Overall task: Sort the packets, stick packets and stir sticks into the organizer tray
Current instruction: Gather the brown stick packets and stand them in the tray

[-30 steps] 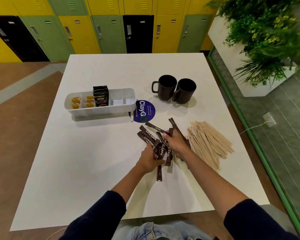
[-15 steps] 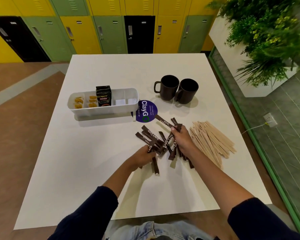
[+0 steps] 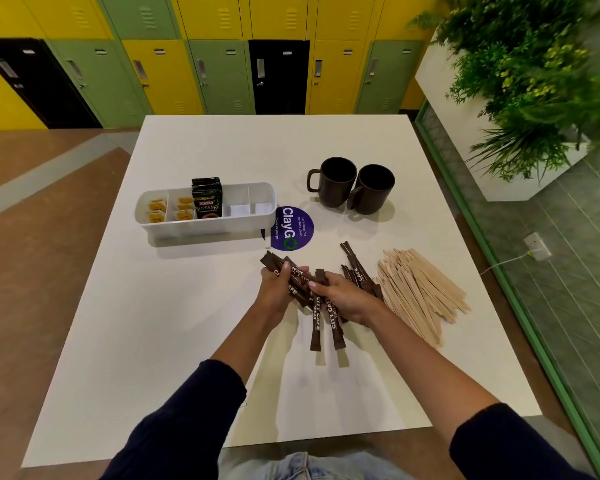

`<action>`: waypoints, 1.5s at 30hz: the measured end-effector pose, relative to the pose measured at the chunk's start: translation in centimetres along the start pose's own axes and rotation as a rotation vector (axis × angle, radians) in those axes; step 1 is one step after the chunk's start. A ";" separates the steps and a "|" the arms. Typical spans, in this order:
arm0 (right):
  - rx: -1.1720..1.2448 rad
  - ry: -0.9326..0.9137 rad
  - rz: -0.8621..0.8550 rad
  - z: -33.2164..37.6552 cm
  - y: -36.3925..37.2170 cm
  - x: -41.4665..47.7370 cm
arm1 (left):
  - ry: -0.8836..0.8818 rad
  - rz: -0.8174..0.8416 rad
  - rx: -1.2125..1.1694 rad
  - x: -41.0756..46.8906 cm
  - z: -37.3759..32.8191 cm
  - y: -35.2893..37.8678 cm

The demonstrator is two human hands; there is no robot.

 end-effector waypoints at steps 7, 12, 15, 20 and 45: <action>-0.203 -0.026 0.010 0.5 -0.3 0.2 | 0.036 -0.117 -0.018 0.6 -0.8 -0.7; -0.266 -0.063 -0.063 1.0 -1.6 1.4 | -0.025 -0.181 -0.034 0.7 -0.7 -2.1; -0.137 -0.093 -0.160 2.1 -1.5 2.3 | -0.081 -0.024 0.042 0.3 0.3 -1.5; -0.031 -0.080 -0.285 2.9 0.4 3.6 | -0.138 0.308 0.118 -1.9 1.4 0.7; -0.954 -0.348 -0.360 1.6 4.2 4.1 | -0.081 0.125 0.151 0.2 0.3 -6.4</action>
Point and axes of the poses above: each hand's wrist, its own x-axis towards the middle knuckle, its own y-axis out of the palm, z = x × y, the point moved 6 cm from there along x, towards the middle knuckle, and after that the axes turned 12 degrees about -z, right-handed, at the moved point
